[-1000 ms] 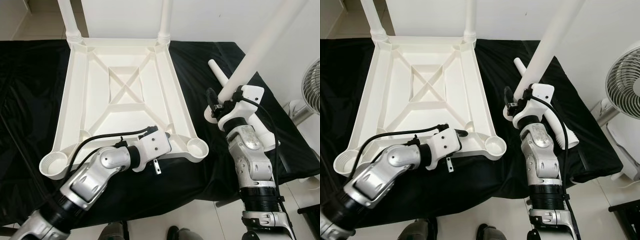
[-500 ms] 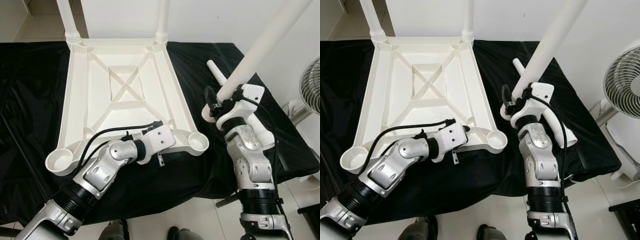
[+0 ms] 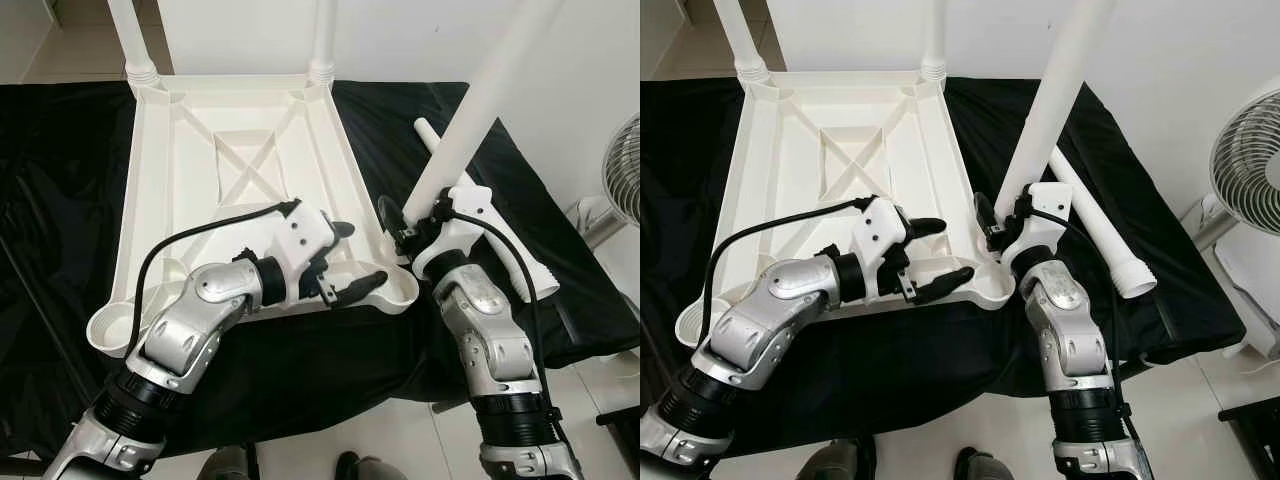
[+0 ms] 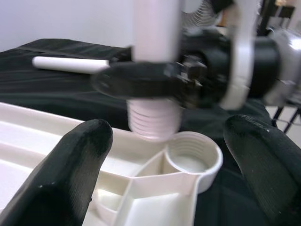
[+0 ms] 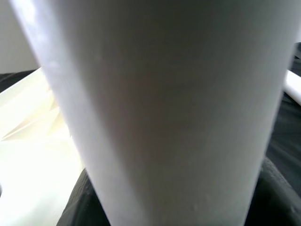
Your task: Building children table
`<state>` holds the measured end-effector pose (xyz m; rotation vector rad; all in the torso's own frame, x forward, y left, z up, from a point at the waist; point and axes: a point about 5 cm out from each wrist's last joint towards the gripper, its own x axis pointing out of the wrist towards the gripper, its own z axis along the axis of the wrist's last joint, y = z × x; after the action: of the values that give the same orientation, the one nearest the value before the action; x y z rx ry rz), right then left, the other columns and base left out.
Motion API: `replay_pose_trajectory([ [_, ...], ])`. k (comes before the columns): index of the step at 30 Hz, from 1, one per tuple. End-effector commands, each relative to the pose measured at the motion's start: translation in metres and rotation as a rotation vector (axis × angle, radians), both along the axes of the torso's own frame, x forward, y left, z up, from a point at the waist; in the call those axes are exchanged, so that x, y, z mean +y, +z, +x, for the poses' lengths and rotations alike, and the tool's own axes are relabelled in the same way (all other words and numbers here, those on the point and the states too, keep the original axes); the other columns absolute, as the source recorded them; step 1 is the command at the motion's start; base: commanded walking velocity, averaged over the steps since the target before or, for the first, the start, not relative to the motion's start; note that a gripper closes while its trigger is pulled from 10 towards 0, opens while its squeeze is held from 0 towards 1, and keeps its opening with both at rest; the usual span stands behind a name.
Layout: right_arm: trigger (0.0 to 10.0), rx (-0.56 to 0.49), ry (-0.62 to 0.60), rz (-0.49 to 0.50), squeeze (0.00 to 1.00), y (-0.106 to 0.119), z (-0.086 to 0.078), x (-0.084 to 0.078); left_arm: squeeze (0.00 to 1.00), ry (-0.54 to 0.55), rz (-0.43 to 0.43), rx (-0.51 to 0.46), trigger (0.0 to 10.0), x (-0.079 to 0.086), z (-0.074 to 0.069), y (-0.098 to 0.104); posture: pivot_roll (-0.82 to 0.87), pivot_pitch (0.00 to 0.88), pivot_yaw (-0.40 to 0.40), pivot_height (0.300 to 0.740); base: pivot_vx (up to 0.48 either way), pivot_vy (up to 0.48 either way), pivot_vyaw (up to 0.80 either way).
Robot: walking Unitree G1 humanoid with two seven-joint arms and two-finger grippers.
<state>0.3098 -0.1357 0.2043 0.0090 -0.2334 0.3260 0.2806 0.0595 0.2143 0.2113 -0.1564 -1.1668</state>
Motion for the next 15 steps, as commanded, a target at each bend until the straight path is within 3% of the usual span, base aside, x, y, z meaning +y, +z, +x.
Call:
replay_pose_trajectory([
  [1, 10.0, -0.004, 0.007, -0.012, 0.00, 0.000, -0.006, 0.000, 0.00, -0.008, -0.020, 0.007, 10.0, -0.002, -0.003, 0.003, 0.07, 0.176, -0.043, 0.740, 0.000, 0.000, 0.00],
  [8, 10.0, 0.007, -0.002, -0.006, 0.00, -0.002, -0.020, 0.000, 0.00, 0.027, -0.063, 0.037, 10.0, 0.000, -0.004, 0.004, 0.07, 0.182, -0.050, 0.740, 0.000, 0.000, 0.00],
  [11, 10.0, 0.022, -0.012, 0.016, 0.00, -0.008, -0.035, 0.003, 0.00, 0.069, -0.112, 0.073, 10.0, 0.001, -0.005, 0.006, 0.07, 0.188, -0.049, 0.740, 0.000, 0.000, 0.00],
  [15, 10.0, 0.035, -0.026, 0.016, 0.00, -0.013, -0.039, 0.002, 0.00, 0.090, -0.134, 0.089, 10.0, 0.001, -0.004, 0.007, 0.06, 0.188, -0.046, 0.740, 0.000, 0.000, 0.00],
])
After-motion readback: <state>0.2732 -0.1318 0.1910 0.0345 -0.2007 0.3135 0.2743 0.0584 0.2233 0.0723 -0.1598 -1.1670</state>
